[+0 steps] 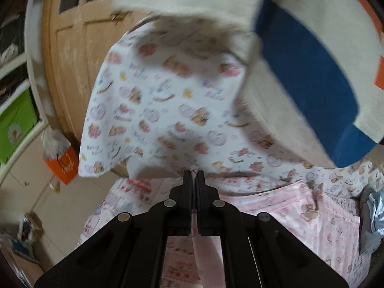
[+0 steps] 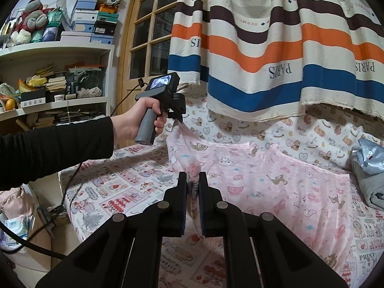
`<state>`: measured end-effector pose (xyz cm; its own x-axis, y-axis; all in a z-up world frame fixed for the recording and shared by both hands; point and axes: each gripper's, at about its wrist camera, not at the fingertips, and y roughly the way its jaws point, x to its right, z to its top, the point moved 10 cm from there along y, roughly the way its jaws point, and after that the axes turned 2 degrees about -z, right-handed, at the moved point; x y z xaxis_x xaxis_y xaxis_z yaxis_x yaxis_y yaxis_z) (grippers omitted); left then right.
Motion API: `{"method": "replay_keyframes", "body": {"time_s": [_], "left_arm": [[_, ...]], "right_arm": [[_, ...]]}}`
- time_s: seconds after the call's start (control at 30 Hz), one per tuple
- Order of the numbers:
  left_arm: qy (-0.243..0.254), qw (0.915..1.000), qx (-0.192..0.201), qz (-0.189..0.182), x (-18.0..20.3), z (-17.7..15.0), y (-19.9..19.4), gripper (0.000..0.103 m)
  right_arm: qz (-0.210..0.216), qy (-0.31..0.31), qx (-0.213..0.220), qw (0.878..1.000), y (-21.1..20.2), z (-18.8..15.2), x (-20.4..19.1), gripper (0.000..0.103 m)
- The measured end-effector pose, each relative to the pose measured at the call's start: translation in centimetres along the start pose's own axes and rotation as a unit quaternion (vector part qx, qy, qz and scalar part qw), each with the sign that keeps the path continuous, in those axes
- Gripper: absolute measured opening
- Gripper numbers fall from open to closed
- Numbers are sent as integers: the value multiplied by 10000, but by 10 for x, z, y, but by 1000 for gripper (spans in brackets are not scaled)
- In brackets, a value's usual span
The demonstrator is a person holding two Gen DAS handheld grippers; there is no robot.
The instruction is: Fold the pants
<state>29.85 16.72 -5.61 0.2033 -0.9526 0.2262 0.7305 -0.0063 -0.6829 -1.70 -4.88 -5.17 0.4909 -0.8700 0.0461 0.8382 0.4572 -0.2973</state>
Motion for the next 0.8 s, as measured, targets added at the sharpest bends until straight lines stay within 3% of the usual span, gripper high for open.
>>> {"method": "replay_keyframes", "body": {"time_s": [0.23,0.5,0.8], "left_arm": [[548,9975,352,-274,80,22,-24,2],[753,9953,290,-532,181,24,-23,2],[1433,9831,191,-1122,314,-10,-31,2]], "right_arm": [[-606,-102,76,9981,-18,-2,19,8],[-1209,-152,256,9922,-48,-16,38,8],[-1583,401,162,9864,-78,-41,65,8]]}}
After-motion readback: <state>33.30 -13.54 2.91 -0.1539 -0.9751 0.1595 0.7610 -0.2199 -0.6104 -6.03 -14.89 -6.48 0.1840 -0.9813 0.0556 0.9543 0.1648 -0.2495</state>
